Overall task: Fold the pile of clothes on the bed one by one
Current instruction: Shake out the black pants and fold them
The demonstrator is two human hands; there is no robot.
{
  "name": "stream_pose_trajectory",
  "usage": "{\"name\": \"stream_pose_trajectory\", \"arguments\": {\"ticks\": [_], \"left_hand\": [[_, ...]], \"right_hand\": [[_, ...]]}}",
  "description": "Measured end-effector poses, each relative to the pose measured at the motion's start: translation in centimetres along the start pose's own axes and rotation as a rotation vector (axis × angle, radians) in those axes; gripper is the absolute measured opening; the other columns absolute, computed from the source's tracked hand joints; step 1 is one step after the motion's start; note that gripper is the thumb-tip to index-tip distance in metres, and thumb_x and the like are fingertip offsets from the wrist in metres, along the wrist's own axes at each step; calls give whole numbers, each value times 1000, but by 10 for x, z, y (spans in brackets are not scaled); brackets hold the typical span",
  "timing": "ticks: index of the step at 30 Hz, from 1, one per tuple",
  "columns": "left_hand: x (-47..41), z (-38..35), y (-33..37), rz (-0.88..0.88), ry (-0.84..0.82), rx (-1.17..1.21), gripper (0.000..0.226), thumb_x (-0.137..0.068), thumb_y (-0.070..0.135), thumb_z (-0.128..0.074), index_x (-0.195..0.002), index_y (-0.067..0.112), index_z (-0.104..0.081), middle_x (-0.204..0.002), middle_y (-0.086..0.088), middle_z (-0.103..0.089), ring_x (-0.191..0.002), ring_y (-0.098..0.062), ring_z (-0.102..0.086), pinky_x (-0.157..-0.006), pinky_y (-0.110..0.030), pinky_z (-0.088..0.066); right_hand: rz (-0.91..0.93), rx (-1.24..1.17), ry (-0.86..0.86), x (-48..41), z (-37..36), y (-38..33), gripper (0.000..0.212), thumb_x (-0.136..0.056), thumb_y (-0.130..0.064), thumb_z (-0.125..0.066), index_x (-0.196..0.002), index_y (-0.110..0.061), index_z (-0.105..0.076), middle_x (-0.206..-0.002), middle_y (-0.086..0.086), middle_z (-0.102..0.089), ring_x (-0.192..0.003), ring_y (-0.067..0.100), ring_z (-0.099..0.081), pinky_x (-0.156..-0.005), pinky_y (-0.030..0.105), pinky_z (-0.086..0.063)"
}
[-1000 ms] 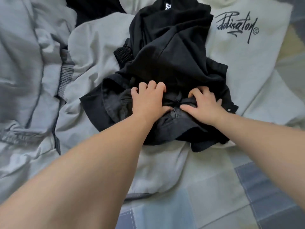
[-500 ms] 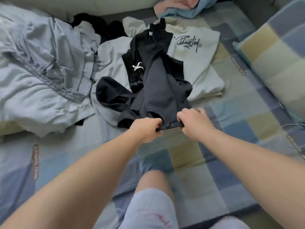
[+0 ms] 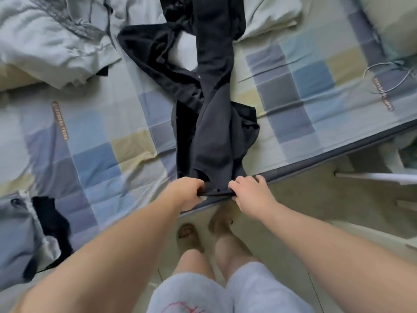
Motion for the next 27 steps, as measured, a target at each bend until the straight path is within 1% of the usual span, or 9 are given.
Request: {"name": "stream_pose_trajectory", "arguments": {"ticks": [4, 7, 10, 12, 16, 18, 20, 25, 27], "left_hand": [[30, -33, -30, 22, 75, -57, 12, -92, 22, -59, -102, 28, -61, -105, -1, -65, -101, -29, -60, -75, -36, -49], [50, -36, -53, 66, 178, -167, 17, -94, 21, -56, -108, 30, -60, -111, 0, -61, -105, -28, -55, -75, -35, -39], [65, -29, -75, 170, 200, -272, 25, -92, 11, -49, -110, 28, -58, -111, -1, -57, -106, -26, -50, -84, -37, -38], [66, -21, -84, 212, 186, -258, 28, -91, 8, -46, -110, 26, -57, -109, -2, -56, -105, -25, -49, -85, -37, -36], [44, 2, -76, 184, 173, -144, 29, -97, 19, -46, -122, 28, -57, -117, -1, -55, -108, -26, -49, -85, -37, -33], [23, 20, -64, 166, 196, -56, 34, -99, 26, -46, -132, 29, -53, -128, -2, -53, -118, -28, -48, -92, -39, -36], [-1, 43, -50, 161, 249, 18, 39, -100, 32, -47, -138, 29, -48, -136, -1, -50, -125, -29, -46, -100, -42, -37], [-100, 109, -27, 212, 369, 172, 55, -97, 41, -57, -146, 26, -39, -150, -1, -42, -133, -29, -41, -104, -42, -39], [-145, 142, -22, 209, 434, 225, 62, -95, 43, -61, -149, 23, -37, -154, -1, -37, -137, -30, -38, -107, -43, -40]], "right_hand": [[-12, -99, 19, 16, -35, -39, 22, -99, -18, -48, -118, -27, -50, -115, -2, -53, -113, 25, -50, -102, 43, -34], [-28, -223, -10, 20, -42, -64, 22, -100, -19, -45, -120, -26, -52, -119, 0, -52, -113, 26, -49, -93, 42, -40], [-10, -306, -97, 20, -41, -79, 26, -102, -29, -47, -127, -28, -54, -128, -1, -53, -119, 25, -50, -99, 42, -40], [-17, -347, -112, 15, -33, -76, 33, -101, -34, -50, -133, -30, -54, -135, -4, -53, -124, 22, -50, -103, 41, -39], [-77, -398, -72, -10, 1, -39, 41, -100, -35, -50, -141, -29, -49, -143, -6, -51, -130, 20, -48, -108, 43, -39], [-106, -417, -66, -33, 25, -10, 42, -101, -35, -50, -142, -29, -47, -144, -5, -51, -130, 21, -48, -108, 43, -39], [-140, -454, -35, -62, 53, 22, 44, -101, -34, -52, -144, -28, -46, -143, -3, -52, -129, 21, -49, -107, 42, -41], [-180, -571, 44, -156, 117, 98, 47, -101, -32, -55, -146, -23, -45, -140, 1, -56, -128, 23, -51, -104, 35, -41], [-182, -587, 47, -198, 130, 123, 50, -101, -32, -53, -149, -24, -41, -140, 1, -55, -128, 24, -50, -98, 34, -40]]}}
Point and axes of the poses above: each hand's wrist, its own x-axis away from the middle knuckle, its own z-axis out of the back of the hand, y = z × x, the point moved 4 cm from there along -x, towards the middle knuckle
